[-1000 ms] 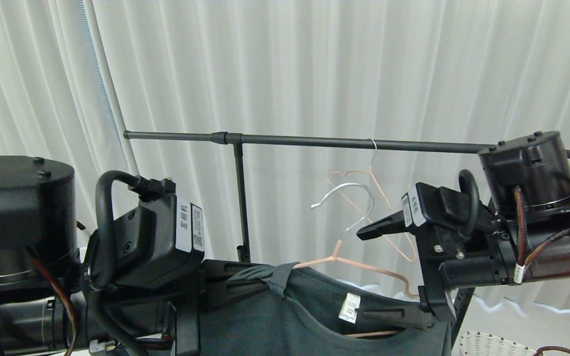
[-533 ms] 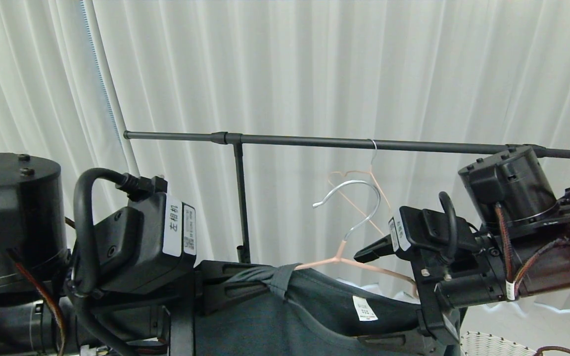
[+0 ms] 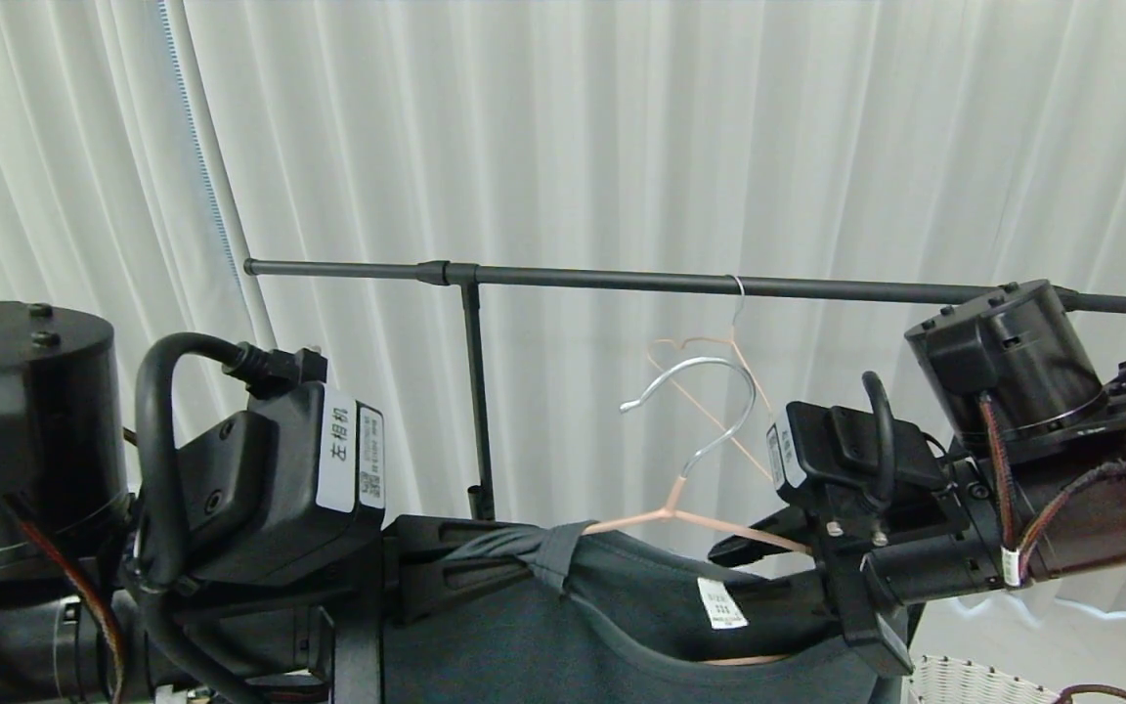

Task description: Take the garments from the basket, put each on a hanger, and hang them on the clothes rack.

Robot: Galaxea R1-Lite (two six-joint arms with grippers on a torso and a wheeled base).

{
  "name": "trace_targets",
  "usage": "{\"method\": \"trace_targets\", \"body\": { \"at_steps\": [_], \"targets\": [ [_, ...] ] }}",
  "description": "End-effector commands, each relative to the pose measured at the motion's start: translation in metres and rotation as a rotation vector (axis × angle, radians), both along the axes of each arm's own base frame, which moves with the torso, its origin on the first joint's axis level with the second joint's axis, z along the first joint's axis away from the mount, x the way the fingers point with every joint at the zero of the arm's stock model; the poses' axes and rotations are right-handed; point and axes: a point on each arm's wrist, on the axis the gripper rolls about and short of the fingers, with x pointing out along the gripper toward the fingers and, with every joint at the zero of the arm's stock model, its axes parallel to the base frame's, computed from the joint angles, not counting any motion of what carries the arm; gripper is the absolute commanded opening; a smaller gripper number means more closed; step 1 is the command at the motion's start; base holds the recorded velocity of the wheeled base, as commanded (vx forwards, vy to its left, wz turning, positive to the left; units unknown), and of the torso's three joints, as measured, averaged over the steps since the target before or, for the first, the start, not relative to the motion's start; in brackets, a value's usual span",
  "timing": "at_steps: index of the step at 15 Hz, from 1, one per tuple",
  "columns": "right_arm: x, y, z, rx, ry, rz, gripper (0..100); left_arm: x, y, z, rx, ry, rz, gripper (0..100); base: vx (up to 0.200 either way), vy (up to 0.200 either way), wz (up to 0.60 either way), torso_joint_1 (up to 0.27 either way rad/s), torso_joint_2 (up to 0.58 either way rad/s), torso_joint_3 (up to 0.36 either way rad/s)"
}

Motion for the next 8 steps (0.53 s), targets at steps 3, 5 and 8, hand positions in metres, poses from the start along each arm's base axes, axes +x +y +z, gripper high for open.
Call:
{"method": "trace_targets", "body": {
  "at_steps": [3, 5, 8],
  "targets": [
    [-0.001, -0.001, 0.004, 0.010, -0.008, -0.001, 0, 0.000, 0.000, -0.001, 0.004, -0.004, -0.003, 0, 0.000, 0.000, 0.00, 0.000, 0.00, 0.000],
    [-0.003, -0.002, 0.006, 0.016, -0.018, 0.000, 0, 0.000, 0.000, -0.001, 0.007, -0.011, 0.002, 0, 0.000, 0.000, 0.00, 0.000, 0.00, 0.000],
    [-0.006, -0.007, 0.013, 0.027, -0.055, -0.005, 0, 0.001, 0.001, -0.001, 0.013, -0.005, 0.036, 100, 0.000, 0.000, 0.00, 0.000, 0.00, 0.000]
  ]
}}
